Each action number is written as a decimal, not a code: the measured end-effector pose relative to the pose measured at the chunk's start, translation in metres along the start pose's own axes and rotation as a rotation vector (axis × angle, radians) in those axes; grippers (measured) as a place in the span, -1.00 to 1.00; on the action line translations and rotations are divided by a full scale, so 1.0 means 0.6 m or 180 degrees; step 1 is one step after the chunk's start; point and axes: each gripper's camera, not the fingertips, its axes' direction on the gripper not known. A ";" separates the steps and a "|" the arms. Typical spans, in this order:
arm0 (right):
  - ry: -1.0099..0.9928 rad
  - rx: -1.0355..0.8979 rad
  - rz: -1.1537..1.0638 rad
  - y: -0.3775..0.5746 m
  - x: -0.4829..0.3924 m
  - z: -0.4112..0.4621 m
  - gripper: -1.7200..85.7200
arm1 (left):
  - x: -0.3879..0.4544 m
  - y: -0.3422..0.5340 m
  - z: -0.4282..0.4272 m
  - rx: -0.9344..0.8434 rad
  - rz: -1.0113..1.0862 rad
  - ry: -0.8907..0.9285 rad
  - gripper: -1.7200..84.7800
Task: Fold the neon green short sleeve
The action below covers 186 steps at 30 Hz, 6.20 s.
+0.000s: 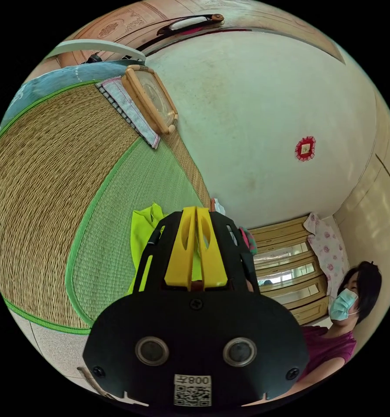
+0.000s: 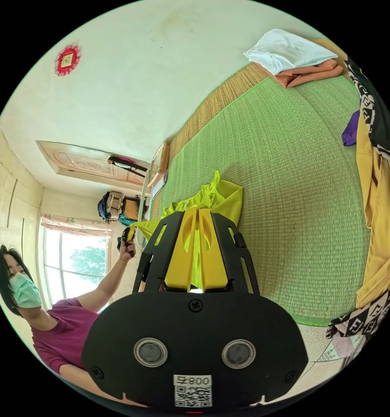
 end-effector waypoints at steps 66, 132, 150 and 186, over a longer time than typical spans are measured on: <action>0.0759 -0.0978 -0.0579 0.115 -0.030 0.319 -0.96 | -0.267 0.064 0.221 -0.0584 0.0054 -0.1242 -0.95; 0.0513 -0.0262 -0.0256 0.358 0.108 0.144 -0.89 | -0.387 0.748 0.792 -0.2802 0.2115 -0.0763 -0.89; 0.0037 -0.0254 -0.0501 0.323 0.053 0.052 -0.93 | -0.324 0.949 1.090 -0.2664 0.3886 -0.1767 -0.80; -0.0634 0.0108 0.0636 0.045 0.246 -0.024 -0.73 | -0.445 0.878 1.230 -0.2562 0.2704 -0.1234 -0.95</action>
